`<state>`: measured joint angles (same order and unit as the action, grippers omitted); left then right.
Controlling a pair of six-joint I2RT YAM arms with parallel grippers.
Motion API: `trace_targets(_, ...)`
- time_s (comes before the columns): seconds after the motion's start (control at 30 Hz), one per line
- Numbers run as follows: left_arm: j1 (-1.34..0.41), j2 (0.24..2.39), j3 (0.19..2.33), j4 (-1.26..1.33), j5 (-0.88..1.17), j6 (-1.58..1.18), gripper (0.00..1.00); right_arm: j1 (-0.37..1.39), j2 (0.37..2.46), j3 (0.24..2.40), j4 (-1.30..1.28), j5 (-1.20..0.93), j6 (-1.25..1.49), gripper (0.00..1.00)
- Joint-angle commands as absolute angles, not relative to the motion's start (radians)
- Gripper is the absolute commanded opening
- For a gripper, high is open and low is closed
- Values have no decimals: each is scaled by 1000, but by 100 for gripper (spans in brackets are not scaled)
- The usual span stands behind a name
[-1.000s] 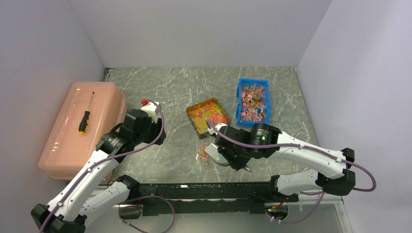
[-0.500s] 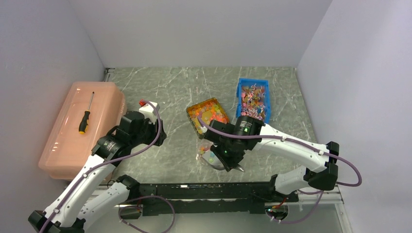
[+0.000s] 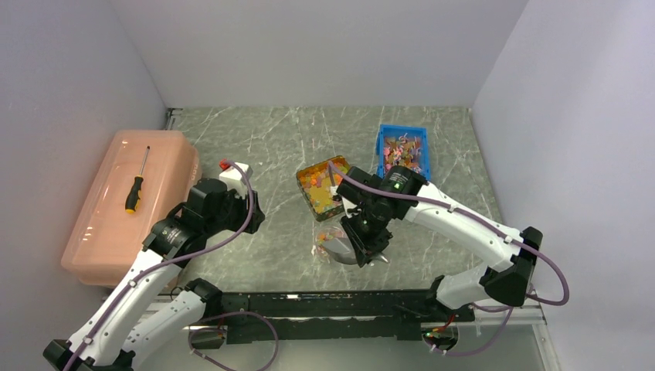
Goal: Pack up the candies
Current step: Place the fake candies in the packing bottle.
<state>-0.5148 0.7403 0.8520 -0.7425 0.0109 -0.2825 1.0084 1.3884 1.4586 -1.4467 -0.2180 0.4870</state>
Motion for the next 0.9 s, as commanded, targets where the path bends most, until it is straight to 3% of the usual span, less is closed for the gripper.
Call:
trace_targets(0.0, -518, 727, 848, -709, 20, -278, 58, 967, 1386, 1439, -1425, -328, 448, 0)
trace_targets(0.37, -518, 733, 850, -714, 9, -278, 58, 852, 1323, 1360, -1352, -482, 418, 0)
trace_targets(0.73, -518, 772, 853, -712, 12, -278, 58, 755, 1181, 1331, -1315, -315, 420, 0)
trace_targets(0.87, -518, 790, 857, -711, 8, -278, 57, 729, 1119, 1309, -1328, -139, 442, 0)
